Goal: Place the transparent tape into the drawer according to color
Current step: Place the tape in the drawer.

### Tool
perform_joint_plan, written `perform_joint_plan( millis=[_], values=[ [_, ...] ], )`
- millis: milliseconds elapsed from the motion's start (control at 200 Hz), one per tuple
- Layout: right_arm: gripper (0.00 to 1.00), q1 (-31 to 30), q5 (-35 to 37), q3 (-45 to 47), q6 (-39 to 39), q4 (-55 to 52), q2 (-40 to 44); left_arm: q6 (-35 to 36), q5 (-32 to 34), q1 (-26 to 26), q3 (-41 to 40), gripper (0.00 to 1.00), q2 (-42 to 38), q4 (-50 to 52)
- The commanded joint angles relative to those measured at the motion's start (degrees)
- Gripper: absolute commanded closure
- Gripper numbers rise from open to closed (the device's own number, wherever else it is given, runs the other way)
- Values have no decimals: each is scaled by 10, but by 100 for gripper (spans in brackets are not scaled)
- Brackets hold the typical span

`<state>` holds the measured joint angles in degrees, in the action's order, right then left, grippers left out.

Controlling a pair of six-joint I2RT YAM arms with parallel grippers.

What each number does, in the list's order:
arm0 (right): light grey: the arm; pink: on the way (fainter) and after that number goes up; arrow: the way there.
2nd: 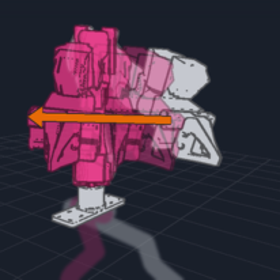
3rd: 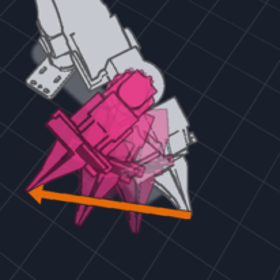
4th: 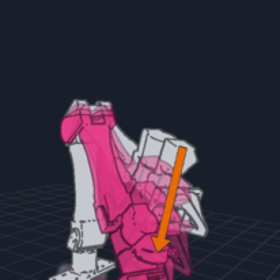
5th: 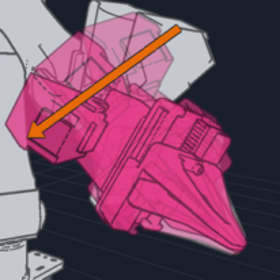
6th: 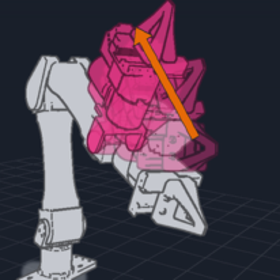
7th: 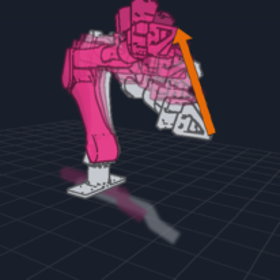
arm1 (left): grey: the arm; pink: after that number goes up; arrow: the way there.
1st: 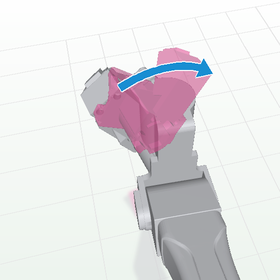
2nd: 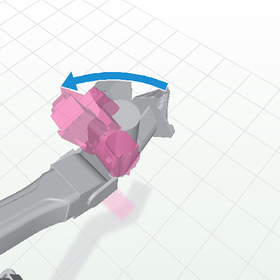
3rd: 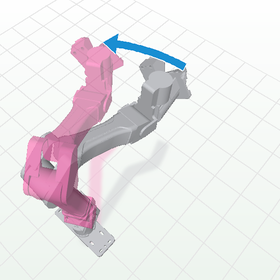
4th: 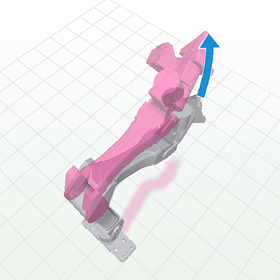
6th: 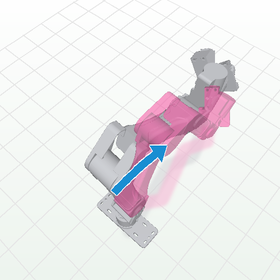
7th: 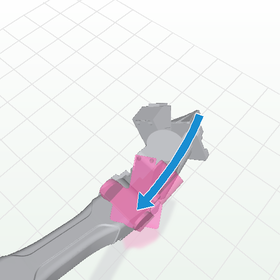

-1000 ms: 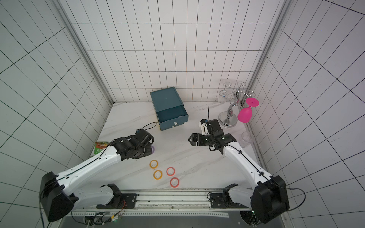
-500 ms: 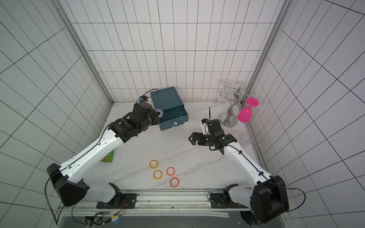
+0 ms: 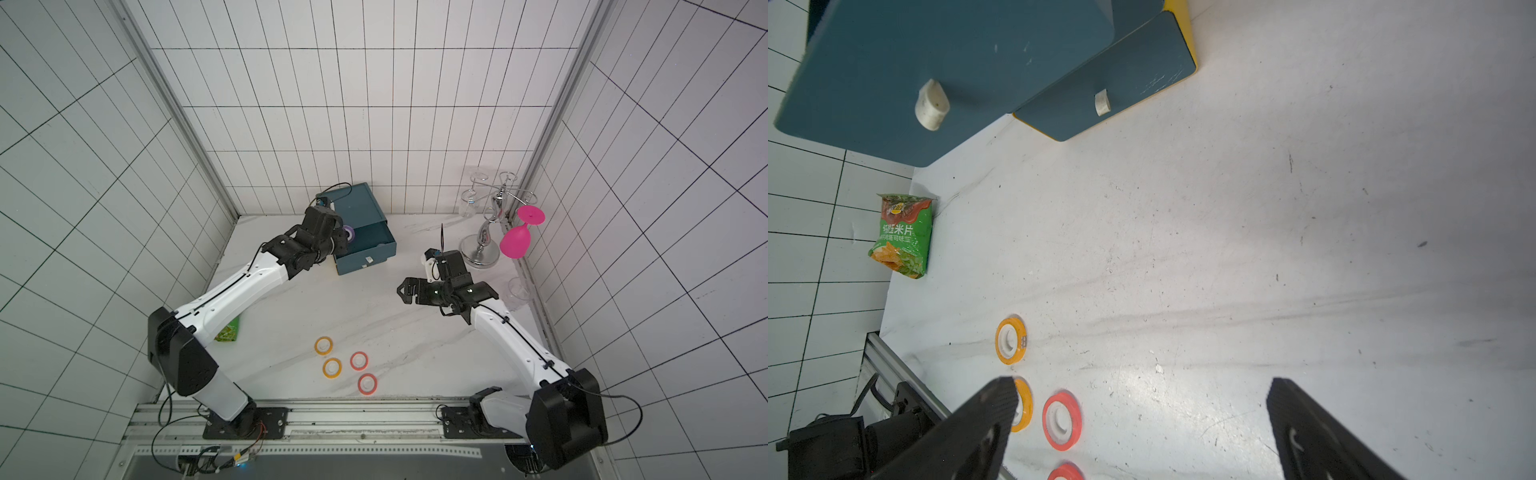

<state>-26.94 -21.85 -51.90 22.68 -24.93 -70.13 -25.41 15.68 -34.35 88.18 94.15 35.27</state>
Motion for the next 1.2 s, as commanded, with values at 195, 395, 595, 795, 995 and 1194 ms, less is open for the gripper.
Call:
perform_joint_plan(
  millis=[195,395,595,795,995,1194],
  values=[
    [1,7,-11,-13,-2,12,-18,13,-19,4,14,44,-2,-25],
    [1,0,-11,-28,-14,33,-21,-6,-60,36,9,35,-28,-45],
    [1,-35,14,-58,-36,63,-39,-34,-156,111,15,21,-20,-67],
    [1,-68,56,-99,-54,90,-68,-45,-207,155,44,18,23,-66],
    [1,-87,85,-126,-66,116,-92,-47,-235,168,68,23,70,-67],
    [6,-100,105,-139,-74,146,-120,-44,-247,169,92,31,112,-51]
  ],
)
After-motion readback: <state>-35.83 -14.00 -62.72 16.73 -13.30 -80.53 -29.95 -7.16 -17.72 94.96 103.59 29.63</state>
